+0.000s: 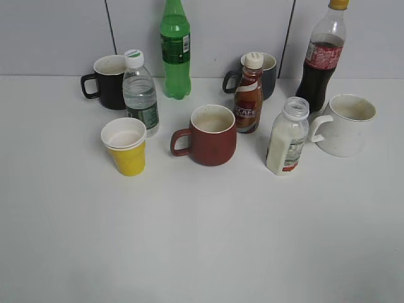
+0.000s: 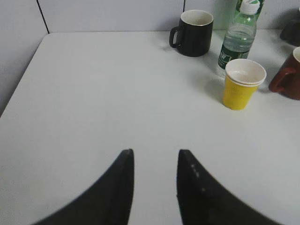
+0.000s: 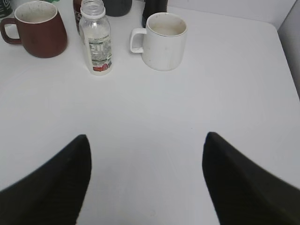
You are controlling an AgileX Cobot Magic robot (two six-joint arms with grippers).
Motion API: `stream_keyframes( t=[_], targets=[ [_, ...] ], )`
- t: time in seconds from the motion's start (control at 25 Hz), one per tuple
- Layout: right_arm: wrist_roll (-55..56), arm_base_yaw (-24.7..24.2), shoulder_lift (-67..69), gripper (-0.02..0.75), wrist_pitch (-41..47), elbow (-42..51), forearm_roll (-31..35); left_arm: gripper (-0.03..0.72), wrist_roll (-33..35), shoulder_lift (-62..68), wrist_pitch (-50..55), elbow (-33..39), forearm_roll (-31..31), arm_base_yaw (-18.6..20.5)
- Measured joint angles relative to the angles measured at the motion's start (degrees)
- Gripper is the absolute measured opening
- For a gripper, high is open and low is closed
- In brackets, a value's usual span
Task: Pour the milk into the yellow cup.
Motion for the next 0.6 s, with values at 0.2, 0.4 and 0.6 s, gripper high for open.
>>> stream_keyframes(
  t=[0.2, 0.4, 0.6],
  targets=[
    [0.0, 0.0, 0.0, 0.554, 0.0, 0.0, 0.0, 0.241, 0.0, 0.0, 0.0, 0.0, 0.0, 0.0],
    [0.0, 0.0, 0.0, 0.554, 0.0, 0.0, 0.0, 0.241, 0.0, 0.0, 0.0, 0.0, 0.0, 0.0],
    [0.0, 0.0, 0.0, 0.554, 0.0, 0.0, 0.0, 0.241, 0.0, 0.0, 0.0, 0.0, 0.0, 0.0]
  ],
)
